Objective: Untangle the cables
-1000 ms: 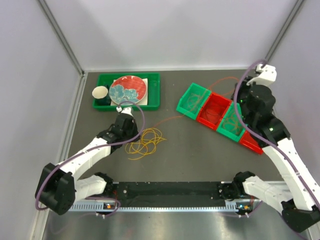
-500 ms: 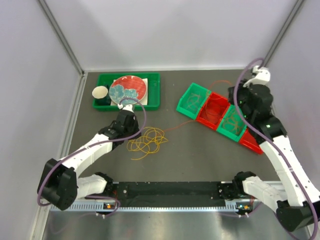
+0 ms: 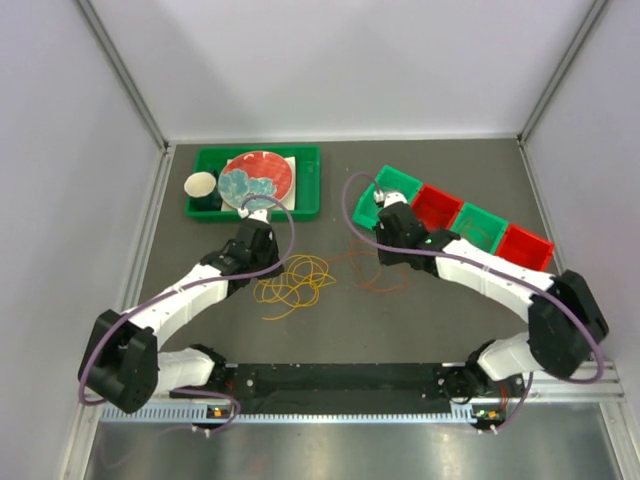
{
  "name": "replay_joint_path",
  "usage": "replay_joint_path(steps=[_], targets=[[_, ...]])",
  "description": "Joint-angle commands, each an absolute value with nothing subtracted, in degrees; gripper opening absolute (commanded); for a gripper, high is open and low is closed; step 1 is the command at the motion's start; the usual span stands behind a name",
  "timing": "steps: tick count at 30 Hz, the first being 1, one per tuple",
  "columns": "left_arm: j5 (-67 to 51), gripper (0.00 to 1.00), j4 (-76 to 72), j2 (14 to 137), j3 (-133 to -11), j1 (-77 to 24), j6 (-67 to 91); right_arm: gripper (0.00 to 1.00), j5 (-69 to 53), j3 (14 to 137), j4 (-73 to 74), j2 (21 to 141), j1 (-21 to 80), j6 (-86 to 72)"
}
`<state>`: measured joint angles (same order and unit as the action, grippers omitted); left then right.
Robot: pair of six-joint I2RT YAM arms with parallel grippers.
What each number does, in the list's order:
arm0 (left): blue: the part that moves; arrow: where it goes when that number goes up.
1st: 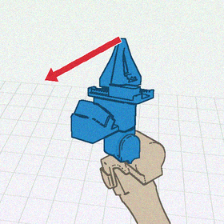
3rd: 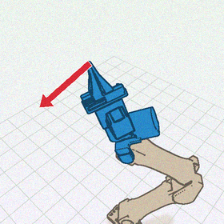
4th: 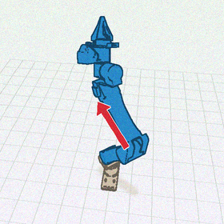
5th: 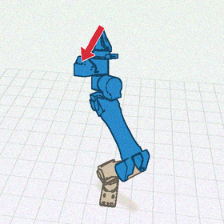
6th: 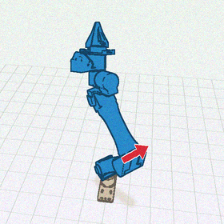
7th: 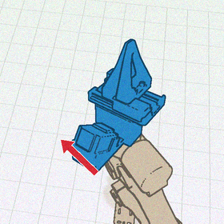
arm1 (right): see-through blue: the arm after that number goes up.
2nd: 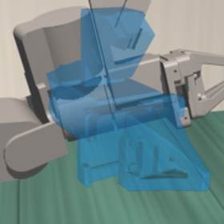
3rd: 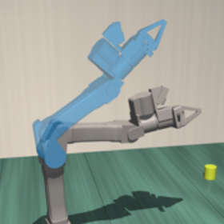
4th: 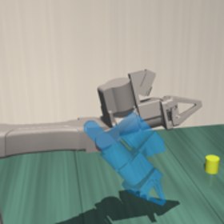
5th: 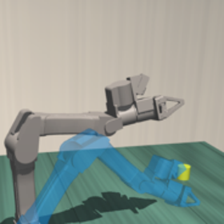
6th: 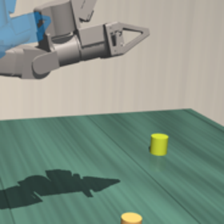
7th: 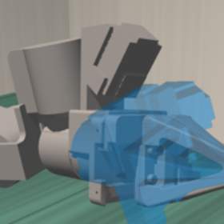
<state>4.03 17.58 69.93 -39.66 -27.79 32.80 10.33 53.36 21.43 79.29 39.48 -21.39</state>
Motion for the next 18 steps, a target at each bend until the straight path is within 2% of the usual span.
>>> replay_joint_path(steps=[1, 5, 6, 7, 10, 13, 18], targets=[[3.95, 0.0, 15.56, 69.7, -41.66, -27.42, 32.17, 0.0, 16.69, 58.26, 21.79, 84.71, 39.81, -18.2], [4.13, 0.0, 15.47, 69.35, -41.22, -27.42, 32.08, 0.02, 17.76, 61.17, 22.24, 89.38, 39.81, -15.39], [4.22, 0.0, 15.47, 69.52, -41.31, -27.42, 31.99, 0.06, 17.23, 61.52, 22.41, 89.91, 39.81, -15.03], [4.22, 0.0, 15.56, 69.43, -41.31, -27.42, 32.17, 0.17, 16.44, 61.87, 22.76, 90.35, 39.73, -14.86], [4.04, 0.0, 15.21, 69.7, -41.13, -27.33, 32.08, 0.24, 15.38, 62.32, 23.47, 92.02, 39.81, -14.5], [3.78, 0.0, 14.86, 69.87, -41.22, -27.33, 31.99, 0.29, 15.64, 61.53, 23.29, 92.81, 39.81, -14.41], [3.25, 0.0, 14.59, 70.58, -41.31, -27.33, 31.9, 0.29, 15.82, 60.91, 22.68, 94.04, 39.73, -14.5]])
